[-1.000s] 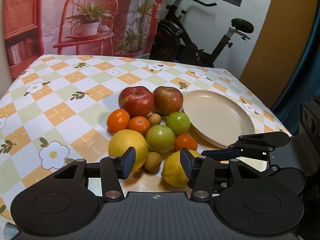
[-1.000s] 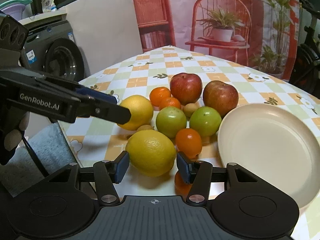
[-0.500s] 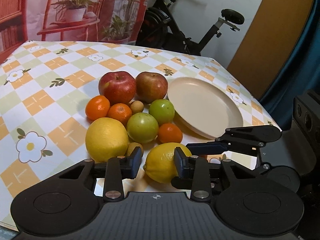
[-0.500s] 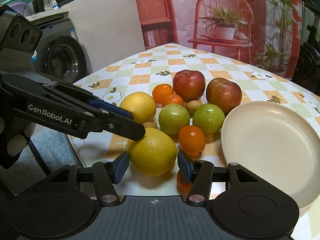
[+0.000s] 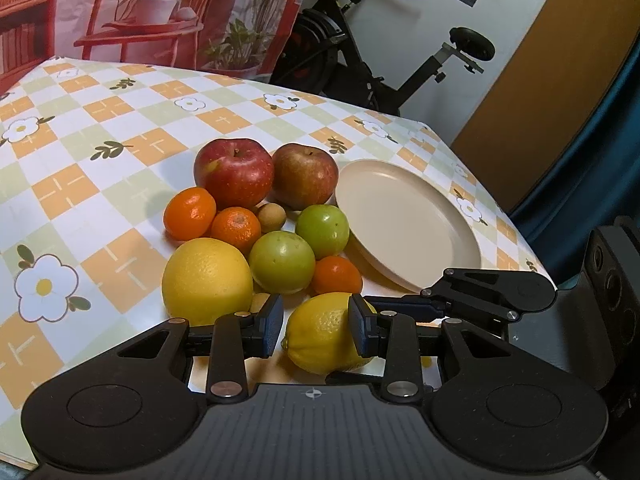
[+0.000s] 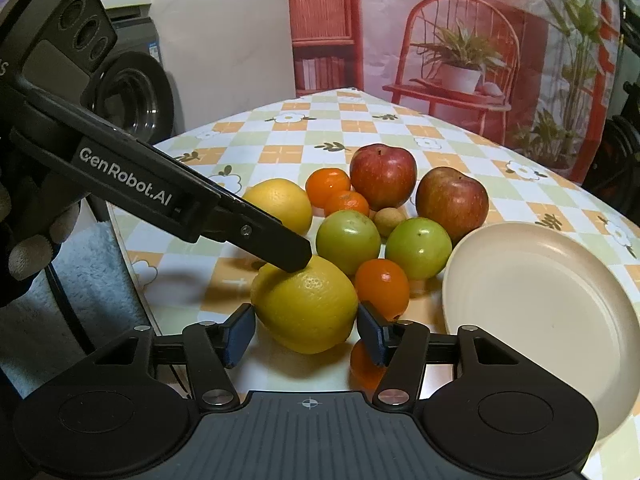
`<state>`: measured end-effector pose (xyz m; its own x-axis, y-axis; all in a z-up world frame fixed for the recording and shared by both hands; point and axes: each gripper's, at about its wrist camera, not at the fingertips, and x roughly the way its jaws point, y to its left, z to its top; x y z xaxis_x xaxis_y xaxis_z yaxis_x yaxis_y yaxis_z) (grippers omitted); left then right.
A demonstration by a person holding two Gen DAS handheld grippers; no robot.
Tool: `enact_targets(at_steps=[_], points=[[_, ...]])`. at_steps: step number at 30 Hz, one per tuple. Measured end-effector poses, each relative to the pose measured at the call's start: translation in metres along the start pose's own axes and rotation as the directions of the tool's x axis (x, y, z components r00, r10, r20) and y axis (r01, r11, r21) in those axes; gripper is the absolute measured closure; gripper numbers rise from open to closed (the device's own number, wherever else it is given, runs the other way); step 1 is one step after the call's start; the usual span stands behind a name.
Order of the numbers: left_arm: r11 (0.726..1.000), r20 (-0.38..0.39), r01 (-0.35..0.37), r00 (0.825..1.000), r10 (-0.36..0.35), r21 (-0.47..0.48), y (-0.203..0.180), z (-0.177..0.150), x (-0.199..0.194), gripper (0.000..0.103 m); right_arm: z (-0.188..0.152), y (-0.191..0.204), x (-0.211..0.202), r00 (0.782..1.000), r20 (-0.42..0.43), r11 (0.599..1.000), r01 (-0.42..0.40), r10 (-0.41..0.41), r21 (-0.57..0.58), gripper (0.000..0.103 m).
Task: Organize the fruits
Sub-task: 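Close the left tool's fingers around the yellow lemon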
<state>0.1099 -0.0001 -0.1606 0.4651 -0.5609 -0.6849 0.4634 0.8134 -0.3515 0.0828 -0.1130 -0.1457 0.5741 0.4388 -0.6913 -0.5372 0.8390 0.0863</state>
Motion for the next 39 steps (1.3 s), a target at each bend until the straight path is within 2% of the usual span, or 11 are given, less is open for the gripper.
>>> enact_targets(at_steps=[5,39], points=[[1.0,-0.01,0.019,1.0,-0.019,-0.005,0.0019,-0.0005,0.0001,0.065,-0.001,-0.0032,-0.0013,1.0,0.016,1.0,0.007,-0.007,0.015,0.051],[1.0,-0.009,0.021,1.0,-0.021,0.01,0.0032,0.0,0.0022,0.065,-0.0004,-0.0008,0.0006,1.0,0.024,1.0,0.008,-0.008,0.0,0.05]])
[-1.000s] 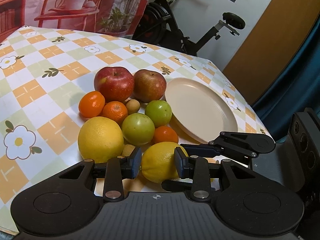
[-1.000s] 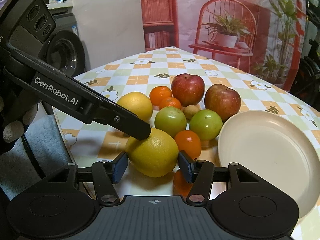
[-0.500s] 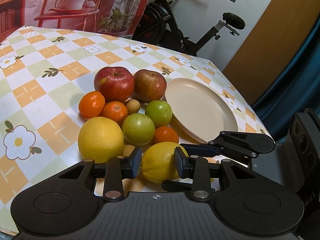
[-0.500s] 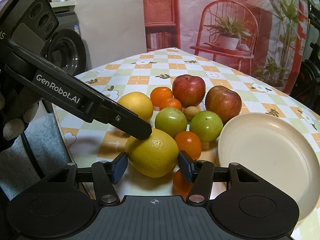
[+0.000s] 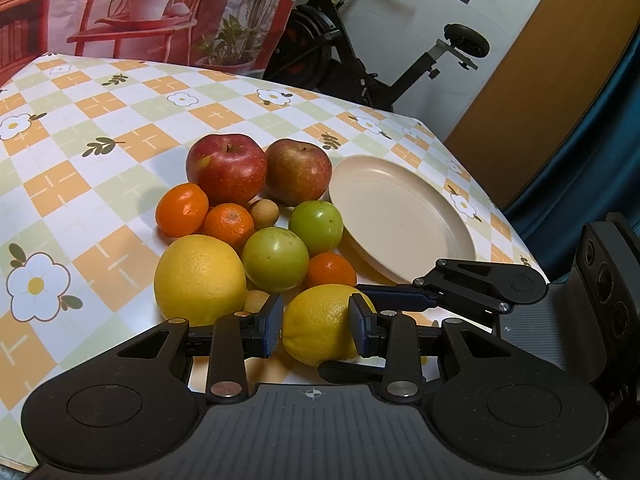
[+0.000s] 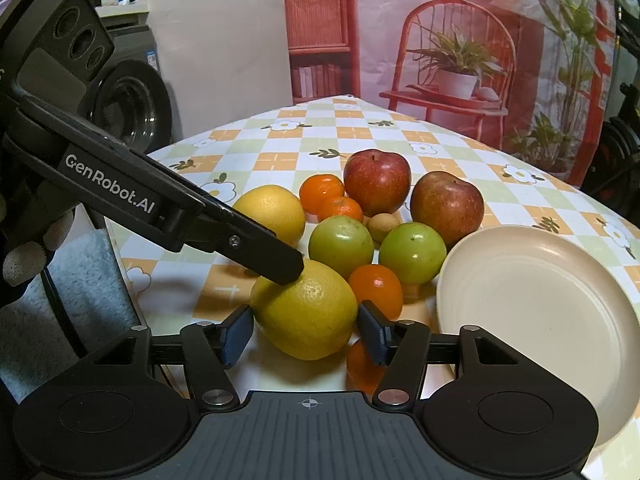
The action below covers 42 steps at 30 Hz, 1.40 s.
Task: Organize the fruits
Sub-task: 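Close the left tool's fingers around the yellow lemon, then lift the lemon with the left tool and carry it over the plate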
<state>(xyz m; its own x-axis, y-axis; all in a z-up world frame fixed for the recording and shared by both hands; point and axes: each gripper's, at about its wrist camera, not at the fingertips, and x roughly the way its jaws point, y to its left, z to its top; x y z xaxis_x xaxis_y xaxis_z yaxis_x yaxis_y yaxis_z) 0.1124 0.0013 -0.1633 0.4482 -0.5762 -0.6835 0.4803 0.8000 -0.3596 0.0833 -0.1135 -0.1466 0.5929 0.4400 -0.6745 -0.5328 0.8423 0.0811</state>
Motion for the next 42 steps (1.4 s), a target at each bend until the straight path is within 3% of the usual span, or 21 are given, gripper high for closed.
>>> enact_targets(at_steps=[26,42], points=[[1.0,-0.01,0.029,1.0,-0.029,-0.008,-0.001,0.007,0.002,0.065,-0.006,-0.006,-0.006,0.998,0.069,0.999,-0.006,0.003,0.036,0.051],[0.995,0.003,0.095,0.995,-0.095,0.034,-0.029,0.048,0.018,0.065,-0.001,-0.037,-0.035,0.975,0.199,0.992,0.075,-0.093,0.096,0.051]])
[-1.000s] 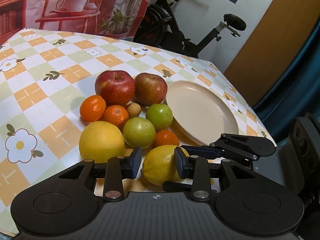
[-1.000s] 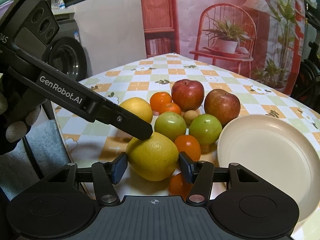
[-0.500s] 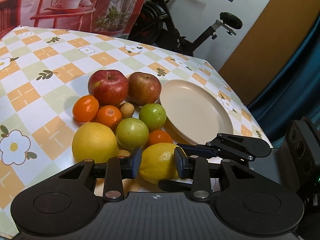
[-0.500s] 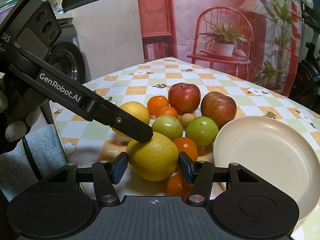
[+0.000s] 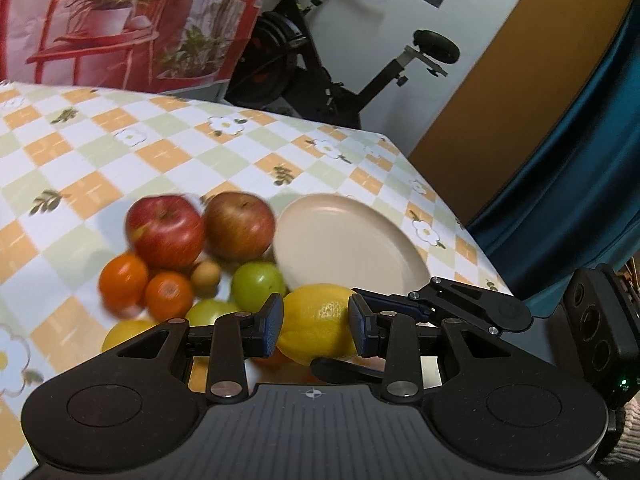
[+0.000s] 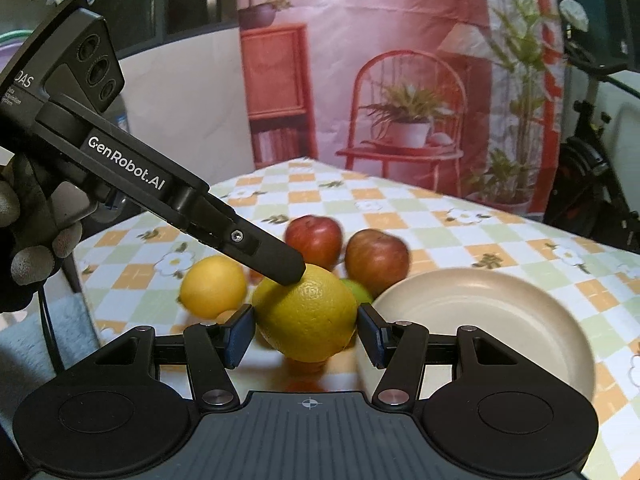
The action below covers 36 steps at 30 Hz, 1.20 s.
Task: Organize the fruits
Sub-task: 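Lift the lemon with the left tool and carry it over the plate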
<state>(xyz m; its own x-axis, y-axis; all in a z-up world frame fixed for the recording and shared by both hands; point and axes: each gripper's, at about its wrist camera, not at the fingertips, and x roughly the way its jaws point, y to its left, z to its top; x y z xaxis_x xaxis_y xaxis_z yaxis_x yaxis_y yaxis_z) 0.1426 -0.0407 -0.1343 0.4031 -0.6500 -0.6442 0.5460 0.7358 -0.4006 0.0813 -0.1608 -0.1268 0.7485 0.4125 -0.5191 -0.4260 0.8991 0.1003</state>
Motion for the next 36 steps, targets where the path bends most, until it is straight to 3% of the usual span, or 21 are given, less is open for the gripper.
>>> enact_targets(at_steps=[13,25,36], points=[[0.999,-0.038,0.027,0.999,-0.026,0.027,-0.017,0.046,0.053,0.065,0.004,-0.057,0.001,0.995,0.049,0.994,0.081,-0.085,0.066,0.051],[1.0,-0.075,0.008,0.997,-0.009,-0.021,-0.001,0.067,0.096,0.065,0.0,-0.097,0.036,0.996,0.012,0.992,0.089,-0.091,0.091,0.051],[0.998,-0.093,0.0,0.996,-0.006,-0.062,0.011,0.076,0.115,0.065,0.002,-0.109,0.056,0.995,-0.034,0.99,0.101,-0.098,0.102,0.051]])
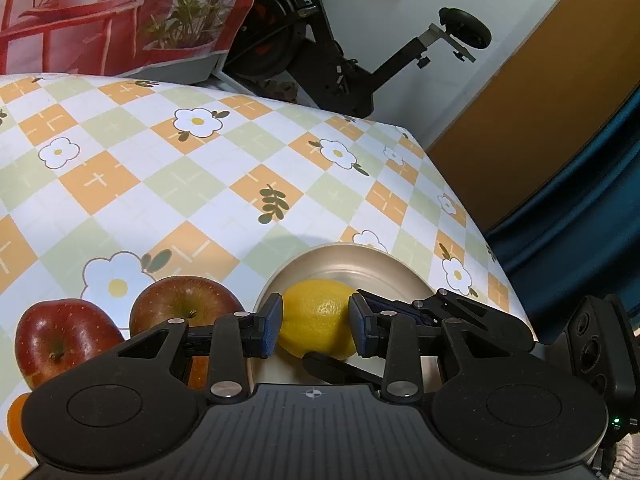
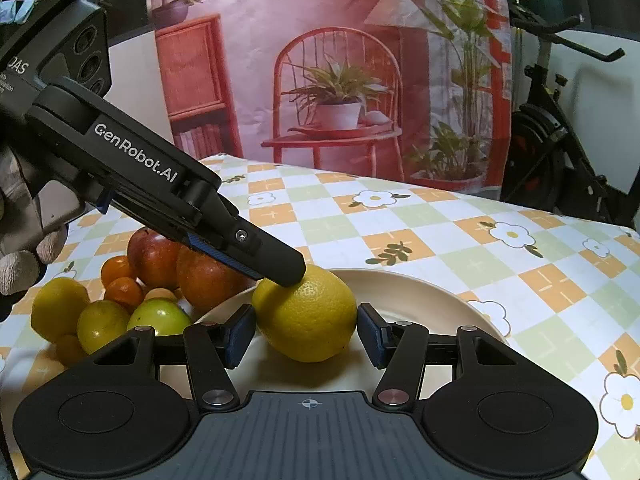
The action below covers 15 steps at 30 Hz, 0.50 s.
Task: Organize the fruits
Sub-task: 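Lift the lemon with the left tool and carry it over the plate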
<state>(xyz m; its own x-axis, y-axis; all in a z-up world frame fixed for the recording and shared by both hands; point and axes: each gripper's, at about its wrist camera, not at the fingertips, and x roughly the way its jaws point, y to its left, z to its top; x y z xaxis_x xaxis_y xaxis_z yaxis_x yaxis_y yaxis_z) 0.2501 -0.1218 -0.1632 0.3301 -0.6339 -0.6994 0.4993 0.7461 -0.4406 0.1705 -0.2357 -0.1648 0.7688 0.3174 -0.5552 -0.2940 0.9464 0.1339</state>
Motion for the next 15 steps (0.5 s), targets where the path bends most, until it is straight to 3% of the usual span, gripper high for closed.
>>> enact_targets(at_steps=[11,15], points=[[1.0,0.0,-0.015,1.0,0.015,-0.004,0.0012,0.0017,0.0009,0.064,0.0038,0.0014,0.003,1.0,-0.02,1.0,0.02,-0.019,0.014,0.05],[0.999,-0.002,-0.038,0.999,0.038,0.007,0.0003,-0.0002,-0.0054,0.063,0.007,0.002,0.0026,0.999,-0.03,0.999,0.046,-0.045,0.025,0.045]])
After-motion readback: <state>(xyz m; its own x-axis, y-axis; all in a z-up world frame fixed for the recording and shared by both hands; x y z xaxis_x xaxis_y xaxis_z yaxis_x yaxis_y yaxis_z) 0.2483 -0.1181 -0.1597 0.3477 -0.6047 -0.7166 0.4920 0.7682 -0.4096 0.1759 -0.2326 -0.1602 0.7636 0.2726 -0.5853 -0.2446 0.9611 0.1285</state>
